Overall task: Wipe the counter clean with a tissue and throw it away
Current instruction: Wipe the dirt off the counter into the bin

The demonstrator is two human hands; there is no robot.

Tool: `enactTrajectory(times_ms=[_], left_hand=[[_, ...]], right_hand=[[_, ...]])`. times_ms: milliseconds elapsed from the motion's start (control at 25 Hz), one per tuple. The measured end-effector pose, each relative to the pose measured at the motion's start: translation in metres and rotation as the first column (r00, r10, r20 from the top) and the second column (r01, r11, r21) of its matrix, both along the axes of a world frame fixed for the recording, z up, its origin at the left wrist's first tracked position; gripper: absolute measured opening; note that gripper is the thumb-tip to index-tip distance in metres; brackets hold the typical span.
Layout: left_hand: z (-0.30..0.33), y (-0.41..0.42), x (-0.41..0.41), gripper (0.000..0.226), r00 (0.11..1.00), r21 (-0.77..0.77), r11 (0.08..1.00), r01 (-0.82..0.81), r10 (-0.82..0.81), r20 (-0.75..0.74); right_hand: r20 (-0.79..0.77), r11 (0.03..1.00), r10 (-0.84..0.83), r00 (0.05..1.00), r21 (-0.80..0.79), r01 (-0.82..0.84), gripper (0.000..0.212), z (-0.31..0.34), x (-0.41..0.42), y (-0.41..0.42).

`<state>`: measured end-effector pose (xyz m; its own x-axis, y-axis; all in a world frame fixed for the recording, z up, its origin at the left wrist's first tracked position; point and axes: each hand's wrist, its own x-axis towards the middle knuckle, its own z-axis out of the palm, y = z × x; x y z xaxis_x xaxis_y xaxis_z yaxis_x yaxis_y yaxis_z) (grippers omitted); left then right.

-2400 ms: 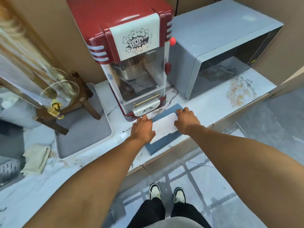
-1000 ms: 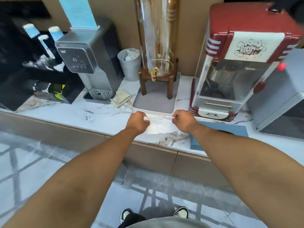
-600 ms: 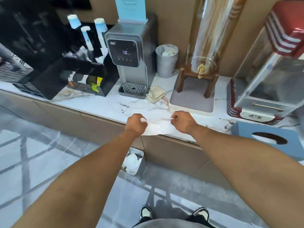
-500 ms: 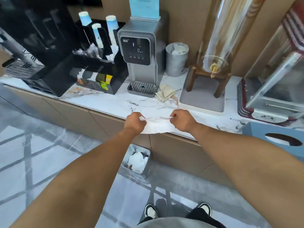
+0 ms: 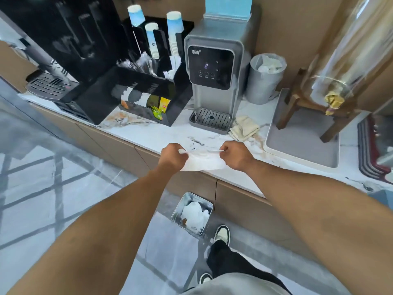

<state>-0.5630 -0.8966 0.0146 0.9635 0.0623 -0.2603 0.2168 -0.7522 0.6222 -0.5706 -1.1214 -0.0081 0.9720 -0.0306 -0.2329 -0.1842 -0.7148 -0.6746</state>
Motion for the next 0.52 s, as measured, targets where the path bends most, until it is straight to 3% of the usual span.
enactTrajectory(times_ms=[280,520], left_hand=[[-0.003,-0.005,0.081,0.014,1.000,0.160,0.987,0.000,0.000,-0.002],[-0.020,-0.010,0.125,0.014,0.998,0.120,0.991,-0.065,0.064,0.014]], right_hand=[[-0.038,0.999,0.031,0.999,0.028,-0.030,0.016,-0.018,0.091,0.010],[0.050,1.000,0.006,0.999,-0.009,-0.006,0.018,-0.030,0.120,0.007]])
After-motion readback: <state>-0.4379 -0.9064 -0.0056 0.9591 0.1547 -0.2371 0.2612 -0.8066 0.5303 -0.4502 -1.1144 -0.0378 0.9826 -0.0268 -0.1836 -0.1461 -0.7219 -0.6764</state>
